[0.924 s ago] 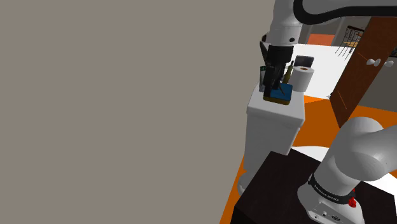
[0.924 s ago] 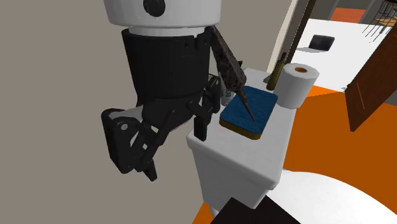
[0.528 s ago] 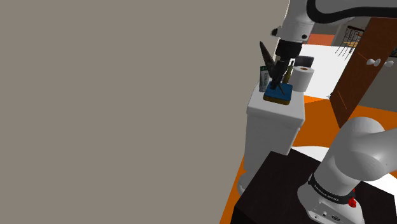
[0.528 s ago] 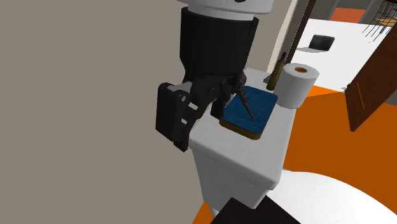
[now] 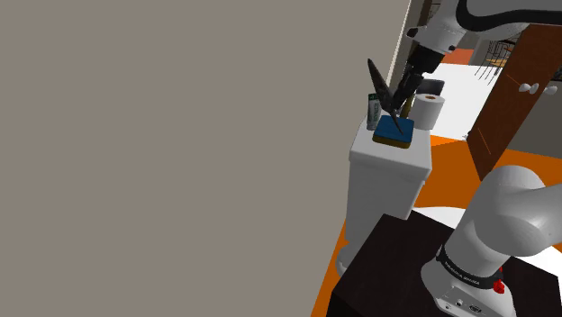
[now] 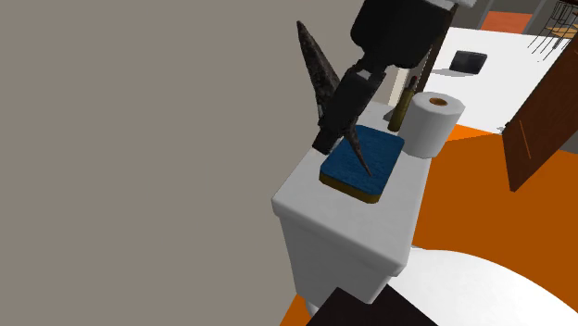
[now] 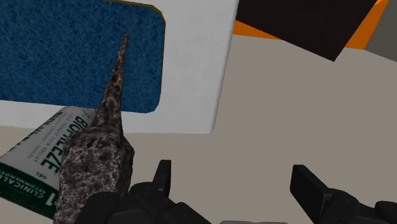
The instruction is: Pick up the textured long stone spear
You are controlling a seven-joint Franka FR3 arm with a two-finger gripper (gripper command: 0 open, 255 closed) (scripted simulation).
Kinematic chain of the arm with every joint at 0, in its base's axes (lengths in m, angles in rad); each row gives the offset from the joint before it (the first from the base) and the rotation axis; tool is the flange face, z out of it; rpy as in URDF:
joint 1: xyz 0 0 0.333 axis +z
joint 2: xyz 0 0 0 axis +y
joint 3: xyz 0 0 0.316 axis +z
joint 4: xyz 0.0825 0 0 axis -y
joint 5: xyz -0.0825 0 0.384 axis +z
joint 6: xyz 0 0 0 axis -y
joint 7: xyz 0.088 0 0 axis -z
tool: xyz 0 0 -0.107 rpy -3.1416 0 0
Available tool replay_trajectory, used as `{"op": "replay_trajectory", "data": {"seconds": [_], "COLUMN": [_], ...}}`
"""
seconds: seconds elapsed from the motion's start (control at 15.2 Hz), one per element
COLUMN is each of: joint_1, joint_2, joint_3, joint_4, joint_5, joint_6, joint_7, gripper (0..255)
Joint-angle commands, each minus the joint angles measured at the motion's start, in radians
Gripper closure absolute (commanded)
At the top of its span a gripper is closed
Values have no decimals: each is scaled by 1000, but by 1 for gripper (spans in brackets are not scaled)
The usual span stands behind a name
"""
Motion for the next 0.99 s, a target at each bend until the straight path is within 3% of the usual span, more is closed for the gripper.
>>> {"op": "replay_trajectory", "data": {"seconds": [0.0,0.4,0.92], "joint_1": [17,127,111], "joint_2": [-1,40,24], "joint_3": [-73,-308,-339], "joint_4": [15,113,11], "joint_5": [-9,10,-9], "joint_6": [43,152,236], "joint_7": [-96,-370,-397], "gripper": [0,0,0]}}
